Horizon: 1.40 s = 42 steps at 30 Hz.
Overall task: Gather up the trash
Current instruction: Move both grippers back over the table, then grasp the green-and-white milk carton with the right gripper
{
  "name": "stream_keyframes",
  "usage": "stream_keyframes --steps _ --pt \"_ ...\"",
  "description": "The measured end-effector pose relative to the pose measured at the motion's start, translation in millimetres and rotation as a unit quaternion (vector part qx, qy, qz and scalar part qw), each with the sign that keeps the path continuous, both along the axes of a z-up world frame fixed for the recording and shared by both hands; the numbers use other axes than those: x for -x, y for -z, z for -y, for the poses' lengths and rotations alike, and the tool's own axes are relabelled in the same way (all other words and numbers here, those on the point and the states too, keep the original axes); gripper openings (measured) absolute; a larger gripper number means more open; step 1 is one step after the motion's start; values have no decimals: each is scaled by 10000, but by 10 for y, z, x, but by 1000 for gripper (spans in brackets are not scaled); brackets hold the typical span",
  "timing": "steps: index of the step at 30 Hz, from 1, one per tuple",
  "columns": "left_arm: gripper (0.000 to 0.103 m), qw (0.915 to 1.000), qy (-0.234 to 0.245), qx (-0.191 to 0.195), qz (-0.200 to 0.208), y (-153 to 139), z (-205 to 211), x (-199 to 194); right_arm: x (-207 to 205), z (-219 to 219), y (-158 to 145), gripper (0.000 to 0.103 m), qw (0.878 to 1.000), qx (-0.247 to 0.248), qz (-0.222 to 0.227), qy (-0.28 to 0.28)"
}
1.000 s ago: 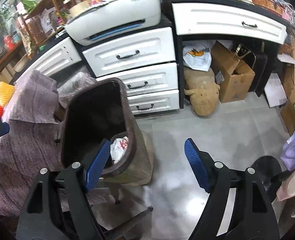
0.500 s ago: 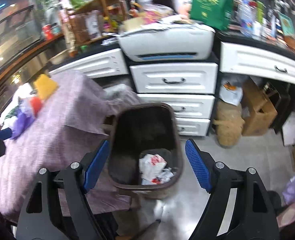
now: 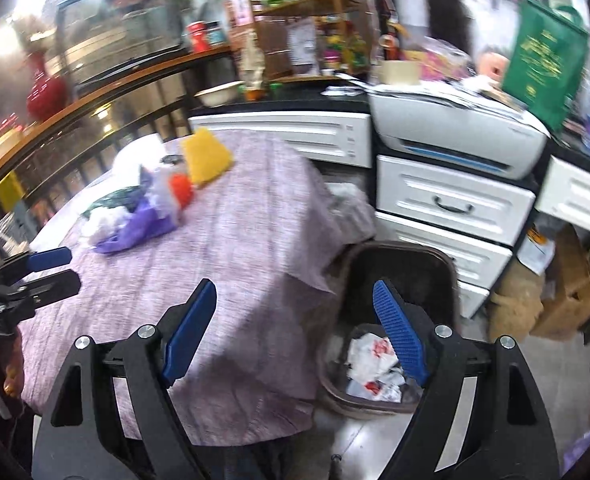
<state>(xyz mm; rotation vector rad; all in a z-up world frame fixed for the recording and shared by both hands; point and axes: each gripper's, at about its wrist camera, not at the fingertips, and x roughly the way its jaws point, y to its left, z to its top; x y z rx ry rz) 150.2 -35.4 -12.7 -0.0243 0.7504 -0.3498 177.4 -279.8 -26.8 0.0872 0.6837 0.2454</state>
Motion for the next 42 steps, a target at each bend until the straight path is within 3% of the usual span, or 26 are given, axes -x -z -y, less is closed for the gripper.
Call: stream_keyframes --steps 9,17,20,23,25,29,31,34,42 --pt "97 9975 -687 -84 -99 92 -675 -6 -167 -669 -160 80 9966 129 120 -810" --pt "96 9948 -1003 10 -189 142 -1102 -16 -450 -1211 -258 80 9872 309 125 -1560" --pt "96 9943 -1047 -11 -212 147 -1181 -29 -573 -1439 -293 80 9791 535 154 -1957" --pt "96 9942 -1043 15 -247 159 -1221 -30 -718 -1705 -319 80 9620 1021 223 -2522" --pt "96 9943 -1035 38 -264 174 -1241 -19 -769 -1904 -334 80 9433 1529 391 -2920" --pt "96 9944 -1010 95 -302 199 -1271 -6 -856 -2230 -335 79 8839 2832 1030 -3576" --pt "96 9944 -992 142 -344 227 -1291 -9 -901 -2358 -300 74 8515 3356 1203 -3845" --pt "96 9942 -968 217 -413 266 -1314 -19 -983 -2496 -223 67 8025 3903 1264 -4332" --pt "95 9940 -913 348 -484 314 -1332 -15 -1188 -2797 -91 63 7159 4694 1213 -5024"
